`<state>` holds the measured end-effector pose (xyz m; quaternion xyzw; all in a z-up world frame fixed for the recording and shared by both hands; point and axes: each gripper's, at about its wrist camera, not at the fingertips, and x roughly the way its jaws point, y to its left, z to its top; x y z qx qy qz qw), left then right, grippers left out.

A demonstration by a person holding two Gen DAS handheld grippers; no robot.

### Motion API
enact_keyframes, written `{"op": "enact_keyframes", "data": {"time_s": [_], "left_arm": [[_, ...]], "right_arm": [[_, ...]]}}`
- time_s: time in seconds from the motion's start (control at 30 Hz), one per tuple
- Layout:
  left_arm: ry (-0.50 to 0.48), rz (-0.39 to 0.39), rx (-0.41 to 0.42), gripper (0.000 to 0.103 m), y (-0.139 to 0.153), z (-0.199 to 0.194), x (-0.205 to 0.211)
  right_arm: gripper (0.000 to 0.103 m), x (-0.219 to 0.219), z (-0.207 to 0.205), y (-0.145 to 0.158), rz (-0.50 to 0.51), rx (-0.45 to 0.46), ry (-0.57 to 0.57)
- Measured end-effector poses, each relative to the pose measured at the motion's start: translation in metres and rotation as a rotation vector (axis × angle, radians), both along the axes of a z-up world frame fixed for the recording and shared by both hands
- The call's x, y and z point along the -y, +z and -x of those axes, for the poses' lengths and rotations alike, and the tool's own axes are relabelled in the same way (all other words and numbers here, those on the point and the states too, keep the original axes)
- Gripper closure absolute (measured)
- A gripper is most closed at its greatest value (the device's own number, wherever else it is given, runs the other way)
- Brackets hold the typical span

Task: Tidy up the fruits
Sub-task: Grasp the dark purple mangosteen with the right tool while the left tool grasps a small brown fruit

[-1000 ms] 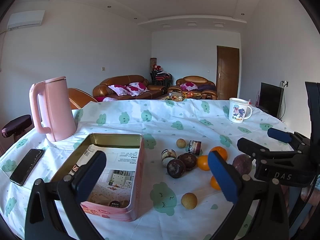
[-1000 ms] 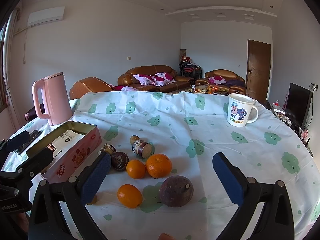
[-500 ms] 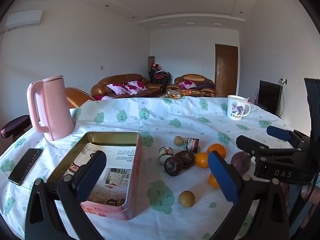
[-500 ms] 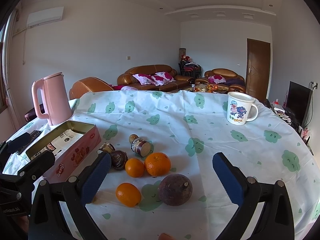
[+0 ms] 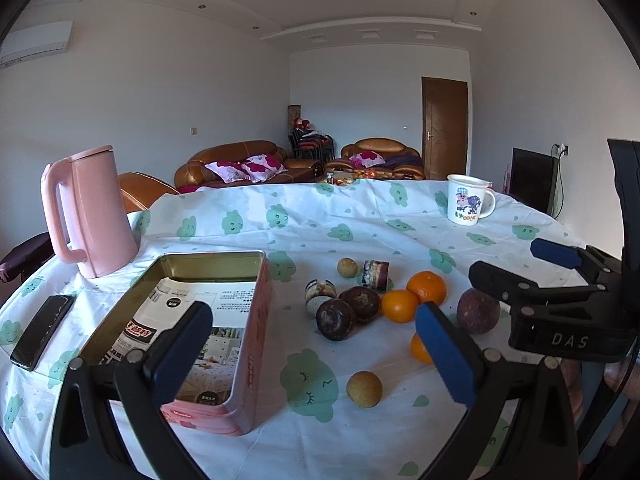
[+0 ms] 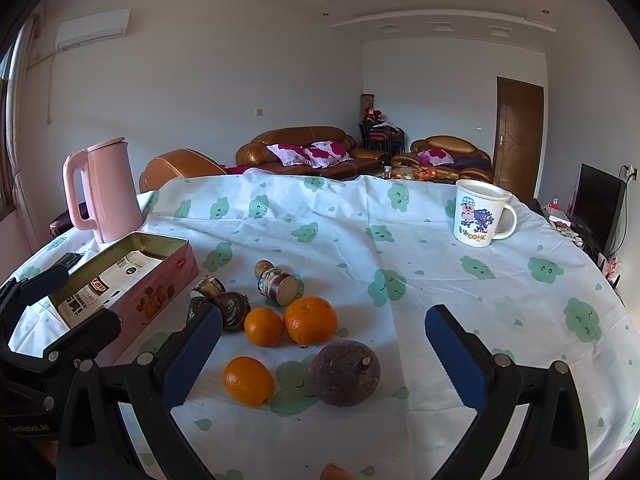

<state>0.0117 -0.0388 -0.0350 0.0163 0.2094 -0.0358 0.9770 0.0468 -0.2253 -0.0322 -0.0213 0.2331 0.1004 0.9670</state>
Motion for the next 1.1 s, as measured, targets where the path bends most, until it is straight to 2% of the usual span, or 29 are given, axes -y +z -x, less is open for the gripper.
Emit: {"op": "enact_keyframes", "data": {"time_s": [0.23, 0.3, 0.43, 0.53, 0.6, 0.63, 0.73, 0.83, 0.87, 0.9, 0.97, 1.1], "left_arm": [[-0.064, -0.016, -0.057, 0.000, -0.018, -0.008, 0.015], [-0.088, -0.021, -0.071, 0.004, -0.021, -0.011, 0.020], [-0.129, -0.009, -0.131, 0.016, -0.030, -0.019, 0.023], [-0.138, 0.006, -0.172, 0.022, -0.036, -0.023, 0.021], [-0.155, 0.023, -0.197, 0.032, -0.041, -0.027, 0.020], [-0.161, 0.030, -0.208, 0.033, -0.043, -0.028, 0.020], [-0.174, 0.023, -0.241, 0.034, -0.050, -0.033, 0.023], [-0.178, 0.023, -0.248, 0.039, -0.051, -0.033, 0.024], [-0.185, 0.025, -0.253, 0.044, -0.052, -0.033, 0.024], [-0.192, 0.022, -0.260, 0.058, -0.053, -0.034, 0.024], [-0.197, 0.019, -0.277, 0.072, -0.055, -0.035, 0.024], [-0.199, 0.003, -0.265, 0.075, -0.055, -0.033, 0.026]], "right_arm": [[0.002, 0.027, -0.005, -0.021, -0.002, -0.045, -0.051], [0.003, 0.030, -0.006, -0.023, -0.004, -0.050, -0.048], [0.015, 0.027, -0.011, -0.027, -0.002, -0.070, -0.021], [0.018, 0.021, -0.015, -0.032, 0.005, -0.093, 0.004], [0.027, 0.019, -0.020, -0.037, 0.008, -0.118, 0.010], [0.032, 0.019, -0.022, -0.039, 0.004, -0.132, 0.015], [0.038, 0.020, -0.028, -0.045, -0.018, -0.170, 0.037], [0.042, 0.017, -0.028, -0.047, -0.013, -0.177, 0.067], [0.047, 0.016, -0.028, -0.047, -0.021, -0.181, 0.080], [0.049, 0.016, -0.028, -0.048, -0.029, -0.181, 0.092], [0.050, 0.014, -0.026, -0.048, -0.019, -0.174, 0.093], [0.050, 0.013, -0.024, -0.048, -0.015, -0.164, 0.097]]}}
